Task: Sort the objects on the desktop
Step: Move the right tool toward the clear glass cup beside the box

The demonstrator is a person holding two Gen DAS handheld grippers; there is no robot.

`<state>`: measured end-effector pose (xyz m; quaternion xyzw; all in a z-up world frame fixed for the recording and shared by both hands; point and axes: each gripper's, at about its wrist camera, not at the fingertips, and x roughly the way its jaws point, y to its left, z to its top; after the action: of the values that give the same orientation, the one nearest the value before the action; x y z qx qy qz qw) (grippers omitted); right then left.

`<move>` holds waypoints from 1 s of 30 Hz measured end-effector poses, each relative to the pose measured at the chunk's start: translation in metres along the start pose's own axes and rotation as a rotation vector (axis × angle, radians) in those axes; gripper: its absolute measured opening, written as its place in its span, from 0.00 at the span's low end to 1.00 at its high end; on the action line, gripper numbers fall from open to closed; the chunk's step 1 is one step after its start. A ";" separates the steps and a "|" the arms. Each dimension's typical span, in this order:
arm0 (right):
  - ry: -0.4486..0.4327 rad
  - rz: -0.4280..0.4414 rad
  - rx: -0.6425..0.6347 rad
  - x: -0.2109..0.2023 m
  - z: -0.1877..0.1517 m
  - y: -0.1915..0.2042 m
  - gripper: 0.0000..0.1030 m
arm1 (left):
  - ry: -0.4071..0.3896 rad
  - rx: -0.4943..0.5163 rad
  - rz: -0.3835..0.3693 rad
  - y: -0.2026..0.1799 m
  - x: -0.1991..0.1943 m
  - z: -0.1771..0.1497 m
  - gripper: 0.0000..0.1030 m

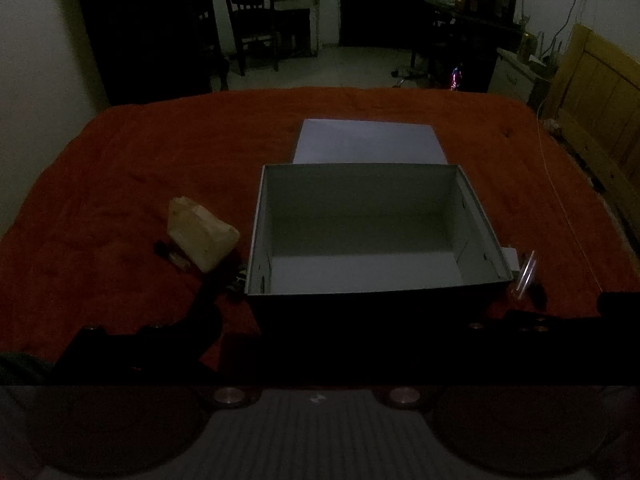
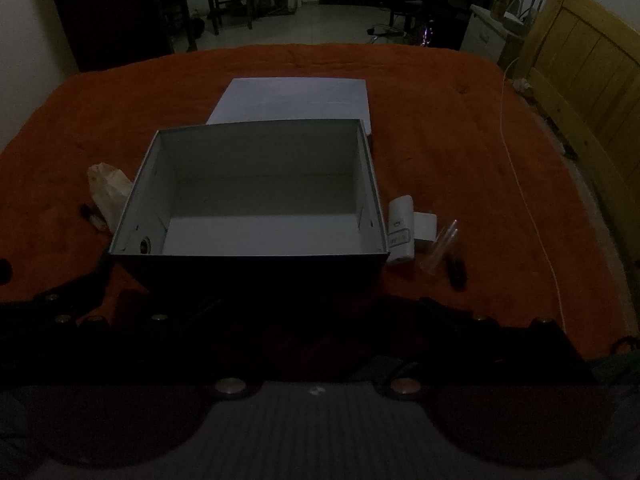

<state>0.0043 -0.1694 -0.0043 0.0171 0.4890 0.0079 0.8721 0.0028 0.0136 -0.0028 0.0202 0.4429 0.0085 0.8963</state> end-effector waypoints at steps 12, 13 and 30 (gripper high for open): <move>0.002 0.005 0.002 0.000 -0.002 0.003 1.00 | 0.002 -0.001 -0.010 0.002 0.001 -0.001 1.00; 0.002 0.009 0.002 0.000 -0.002 0.003 1.00 | 0.002 0.000 -0.009 0.002 0.001 -0.001 1.00; -0.019 -0.001 0.064 0.011 0.019 -0.028 1.00 | -0.015 -0.061 -0.015 0.042 0.016 0.007 1.00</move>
<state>0.0260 -0.1975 -0.0051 0.0449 0.4809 -0.0084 0.8756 0.0179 0.0560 -0.0094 -0.0106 0.4358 0.0153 0.8998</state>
